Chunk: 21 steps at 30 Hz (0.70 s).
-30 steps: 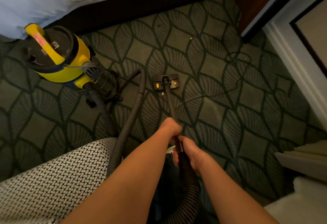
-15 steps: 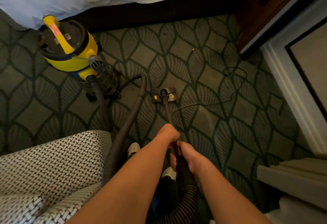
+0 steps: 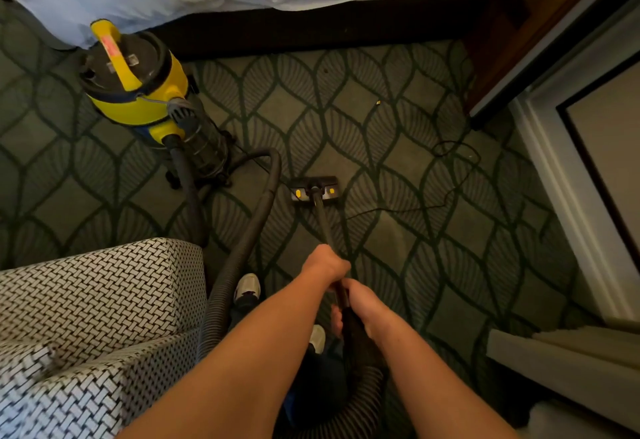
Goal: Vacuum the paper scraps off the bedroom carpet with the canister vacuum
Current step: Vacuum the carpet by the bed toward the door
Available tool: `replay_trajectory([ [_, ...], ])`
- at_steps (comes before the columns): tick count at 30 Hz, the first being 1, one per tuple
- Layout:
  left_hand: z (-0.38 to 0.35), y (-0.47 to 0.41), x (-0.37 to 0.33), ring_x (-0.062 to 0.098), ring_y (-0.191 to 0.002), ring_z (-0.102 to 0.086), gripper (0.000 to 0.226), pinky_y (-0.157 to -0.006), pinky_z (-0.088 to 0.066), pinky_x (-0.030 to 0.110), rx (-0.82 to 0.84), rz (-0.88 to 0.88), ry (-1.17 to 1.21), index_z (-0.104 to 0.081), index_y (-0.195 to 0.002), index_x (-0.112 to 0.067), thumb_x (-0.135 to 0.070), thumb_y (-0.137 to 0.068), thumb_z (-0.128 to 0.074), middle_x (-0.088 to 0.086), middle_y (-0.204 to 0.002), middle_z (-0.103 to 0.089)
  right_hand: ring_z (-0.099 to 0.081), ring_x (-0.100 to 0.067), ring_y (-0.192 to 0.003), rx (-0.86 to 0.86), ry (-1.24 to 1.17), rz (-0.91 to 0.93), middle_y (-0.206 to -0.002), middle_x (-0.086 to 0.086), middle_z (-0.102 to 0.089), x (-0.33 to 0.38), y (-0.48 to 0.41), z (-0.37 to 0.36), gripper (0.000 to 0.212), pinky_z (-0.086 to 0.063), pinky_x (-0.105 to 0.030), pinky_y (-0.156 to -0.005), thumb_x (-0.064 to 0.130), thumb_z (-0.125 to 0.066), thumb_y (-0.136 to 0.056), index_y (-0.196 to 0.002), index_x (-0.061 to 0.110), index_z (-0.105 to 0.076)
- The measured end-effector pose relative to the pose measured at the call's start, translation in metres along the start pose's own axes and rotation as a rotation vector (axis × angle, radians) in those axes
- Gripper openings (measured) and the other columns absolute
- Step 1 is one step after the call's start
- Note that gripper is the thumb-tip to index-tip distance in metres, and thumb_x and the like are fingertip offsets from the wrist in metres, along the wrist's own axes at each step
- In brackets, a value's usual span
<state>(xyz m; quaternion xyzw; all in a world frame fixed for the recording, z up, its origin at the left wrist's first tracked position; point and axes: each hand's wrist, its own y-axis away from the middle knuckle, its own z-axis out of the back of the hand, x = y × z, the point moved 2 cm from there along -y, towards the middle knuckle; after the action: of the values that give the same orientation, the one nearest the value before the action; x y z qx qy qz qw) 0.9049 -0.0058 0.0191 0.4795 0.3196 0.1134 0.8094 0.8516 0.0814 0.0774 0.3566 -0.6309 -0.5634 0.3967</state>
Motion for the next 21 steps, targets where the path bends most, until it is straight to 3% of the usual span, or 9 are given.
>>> replay_trajectory([
  [3, 0.001, 0.003, -0.008, 0.02, -0.086, -0.065, 0.034, -0.074, -0.054, 0.03, -0.025, 0.005, 0.037, -0.065, -0.101, -0.012, -0.034, -0.075, -0.066, 0.005, -0.097, -0.068, -0.04, -0.015, -0.03, -0.005, -0.02, 0.01, -0.046, -0.007, -0.042, 0.004, 0.006, 0.005, 0.054, -0.034, -0.018, -0.033, 0.043, -0.042, -0.1, -0.062, 0.006, -0.052],
  [9, 0.014, -0.007, -0.048, 0.027, -0.103, -0.062, 0.04, -0.095, -0.05, 0.034, 0.004, -0.038, 0.098, -0.06, -0.111, -0.01, -0.029, -0.076, -0.066, 0.008, -0.115, -0.066, -0.039, -0.016, -0.032, -0.022, -0.085, 0.098, -0.048, -0.006, -0.042, 0.039, 0.01, 0.004, 0.055, -0.033, -0.018, -0.034, 0.047, -0.037, -0.101, -0.065, 0.007, -0.051],
  [16, 0.035, -0.043, -0.126, 0.027, -0.112, -0.059, 0.043, -0.099, -0.047, 0.034, -0.004, -0.157, 0.049, -0.058, -0.123, -0.007, -0.024, -0.084, -0.063, 0.01, -0.12, -0.063, -0.039, -0.017, -0.03, -0.059, -0.175, 0.204, -0.046, -0.007, -0.042, 0.12, -0.005, 0.013, 0.052, -0.033, -0.018, -0.033, 0.045, -0.038, -0.1, -0.068, 0.007, -0.053],
  [21, 0.056, -0.093, -0.201, 0.027, -0.103, -0.063, 0.037, -0.091, -0.053, 0.037, 0.038, -0.212, -0.021, -0.06, -0.118, -0.008, -0.023, -0.084, -0.064, 0.013, -0.114, -0.066, -0.04, -0.018, -0.029, -0.1, -0.207, 0.231, -0.042, -0.009, -0.043, 0.202, -0.025, 0.022, 0.055, -0.035, -0.019, -0.033, 0.049, -0.037, -0.1, -0.067, 0.008, -0.053],
])
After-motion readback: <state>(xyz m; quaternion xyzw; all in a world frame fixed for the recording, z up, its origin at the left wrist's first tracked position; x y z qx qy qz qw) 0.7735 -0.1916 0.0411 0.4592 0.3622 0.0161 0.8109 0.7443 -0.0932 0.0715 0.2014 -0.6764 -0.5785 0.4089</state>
